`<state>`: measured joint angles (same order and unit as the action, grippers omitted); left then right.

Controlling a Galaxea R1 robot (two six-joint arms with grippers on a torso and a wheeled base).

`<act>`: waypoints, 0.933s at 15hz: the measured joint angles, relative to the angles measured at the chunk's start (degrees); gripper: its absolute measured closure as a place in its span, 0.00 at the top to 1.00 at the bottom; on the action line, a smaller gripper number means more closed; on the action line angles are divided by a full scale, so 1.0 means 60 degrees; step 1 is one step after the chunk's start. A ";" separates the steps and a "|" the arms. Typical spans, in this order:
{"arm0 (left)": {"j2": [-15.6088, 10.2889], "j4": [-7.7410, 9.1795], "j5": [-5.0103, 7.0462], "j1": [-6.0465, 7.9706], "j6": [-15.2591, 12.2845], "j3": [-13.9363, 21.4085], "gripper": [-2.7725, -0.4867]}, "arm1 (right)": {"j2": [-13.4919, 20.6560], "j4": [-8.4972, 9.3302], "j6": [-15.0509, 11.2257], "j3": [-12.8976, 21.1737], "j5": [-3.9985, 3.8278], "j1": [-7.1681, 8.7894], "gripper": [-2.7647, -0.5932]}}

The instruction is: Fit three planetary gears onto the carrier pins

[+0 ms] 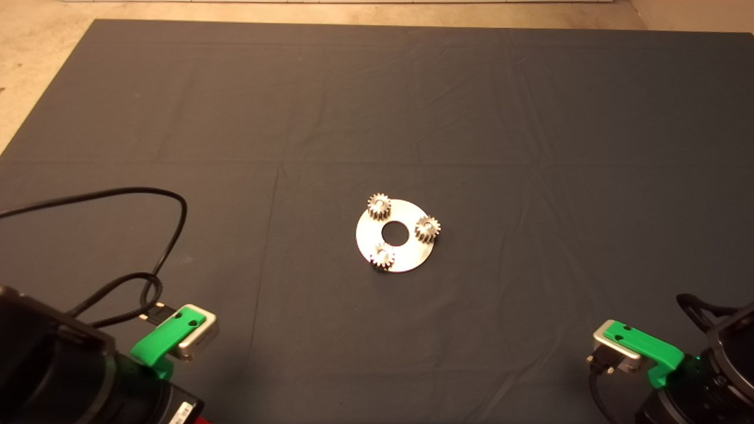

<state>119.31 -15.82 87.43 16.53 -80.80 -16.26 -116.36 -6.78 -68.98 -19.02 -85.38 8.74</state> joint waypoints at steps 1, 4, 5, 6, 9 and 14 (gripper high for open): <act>0.0273 -0.0008 -0.0006 0.0000 -0.0305 0.0000 0.62 | 0.0180 -0.0034 0.0017 0.0000 0.0015 -0.0160 0.99; 0.0538 -0.0030 0.0000 -0.0004 -0.0925 0.0006 0.62 | 0.1302 -0.0146 0.0266 0.0000 -0.0028 -0.0399 0.99; 0.0609 -0.0041 0.0000 -0.0004 -0.1003 0.0010 0.62 | 0.1456 -0.0154 0.0400 0.0004 -0.0016 -0.0425 0.99; 0.0646 -0.0063 -0.0006 -0.0004 -0.1124 0.0020 0.62 | 0.1619 -0.0183 0.0534 0.0006 -0.0006 -0.0456 0.99; 0.0646 -0.0345 0.0004 -0.0004 -0.1214 0.0033 0.62 | 0.2612 -0.0629 0.1394 0.0018 0.0884 -0.0480 0.99; 0.0701 -0.1878 0.0000 -0.0004 -0.1433 0.0051 0.62 | 0.3301 -0.2892 0.1752 0.0018 0.2253 -0.0692 0.99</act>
<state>123.52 -27.09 87.43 16.51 -89.40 -15.96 -96.55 -24.13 -58.47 -18.91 -71.86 4.59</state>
